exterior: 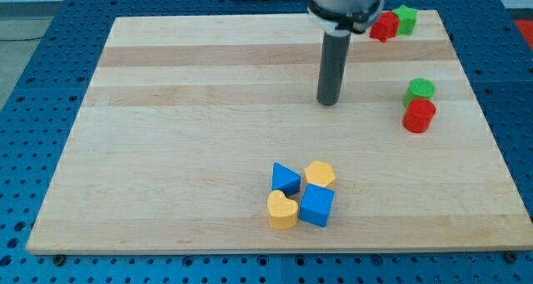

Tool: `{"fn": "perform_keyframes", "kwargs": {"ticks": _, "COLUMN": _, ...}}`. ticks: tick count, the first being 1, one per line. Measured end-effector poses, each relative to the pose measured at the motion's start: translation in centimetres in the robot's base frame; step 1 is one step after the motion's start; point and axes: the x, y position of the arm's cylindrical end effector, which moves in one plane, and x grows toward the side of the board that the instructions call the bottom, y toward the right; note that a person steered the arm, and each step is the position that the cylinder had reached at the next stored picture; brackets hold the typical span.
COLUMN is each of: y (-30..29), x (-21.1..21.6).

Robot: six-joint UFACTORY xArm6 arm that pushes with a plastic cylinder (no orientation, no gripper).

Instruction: Move the red circle above the yellow hexagon

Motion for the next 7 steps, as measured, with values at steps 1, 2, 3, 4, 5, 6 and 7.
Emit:
{"fn": "perform_keyframes", "kwargs": {"ticks": 1, "y": 4.0, "x": -1.5}}
{"fn": "perform_keyframes", "kwargs": {"ticks": 2, "y": 9.6, "x": -1.6}}
{"fn": "perform_keyframes", "kwargs": {"ticks": 3, "y": 13.7, "x": -1.7}}
{"fn": "perform_keyframes", "kwargs": {"ticks": 4, "y": 14.8, "x": -1.0}}
{"fn": "perform_keyframes", "kwargs": {"ticks": 5, "y": 14.8, "x": -0.1}}
{"fn": "perform_keyframes", "kwargs": {"ticks": 6, "y": 14.9, "x": 0.6}}
{"fn": "perform_keyframes", "kwargs": {"ticks": 7, "y": 15.5, "x": 1.4}}
